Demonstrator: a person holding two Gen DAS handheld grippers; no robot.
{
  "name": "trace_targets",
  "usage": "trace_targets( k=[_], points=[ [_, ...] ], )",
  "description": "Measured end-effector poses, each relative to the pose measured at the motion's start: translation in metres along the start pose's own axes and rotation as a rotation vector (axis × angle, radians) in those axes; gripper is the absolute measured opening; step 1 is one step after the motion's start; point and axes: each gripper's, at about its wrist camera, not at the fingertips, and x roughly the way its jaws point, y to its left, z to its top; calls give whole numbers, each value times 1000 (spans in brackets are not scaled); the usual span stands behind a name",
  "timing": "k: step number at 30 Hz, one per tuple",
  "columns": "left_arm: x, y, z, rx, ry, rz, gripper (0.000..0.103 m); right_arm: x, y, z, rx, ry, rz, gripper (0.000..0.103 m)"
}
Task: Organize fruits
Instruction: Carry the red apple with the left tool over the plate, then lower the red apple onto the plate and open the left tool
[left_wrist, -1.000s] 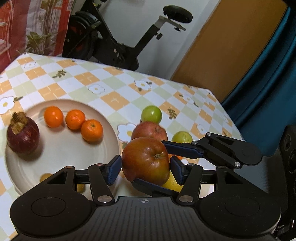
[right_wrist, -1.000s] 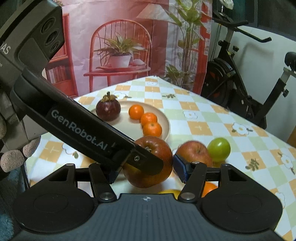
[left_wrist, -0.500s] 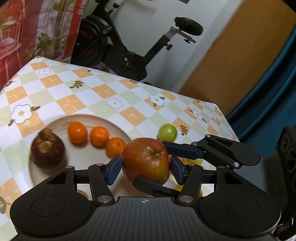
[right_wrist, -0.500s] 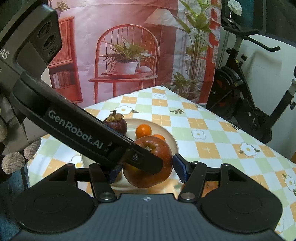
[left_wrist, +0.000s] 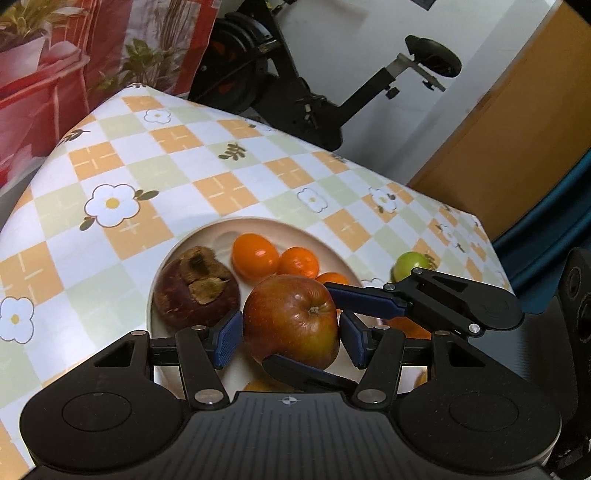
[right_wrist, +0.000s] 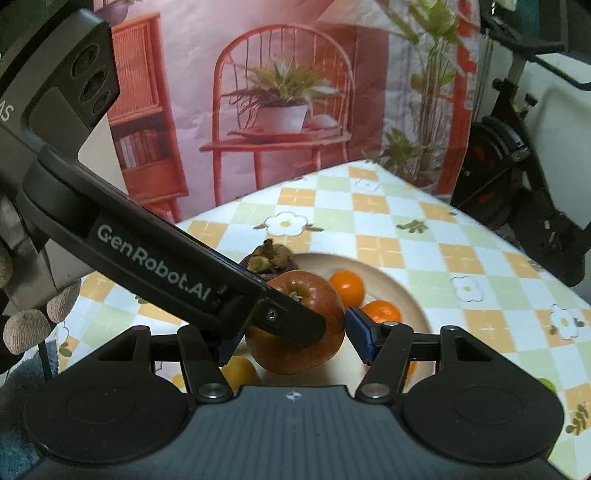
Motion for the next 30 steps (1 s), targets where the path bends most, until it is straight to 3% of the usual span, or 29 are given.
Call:
trace_targets(
  k=[11, 30],
  points=[
    [2, -2, -9, 52, 15, 39, 59, 15, -5, -8, 79, 58, 33, 62],
    [0, -7, -13, 60, 25, 92, 59, 10, 1, -9, 71, 33, 23, 63]
  ],
)
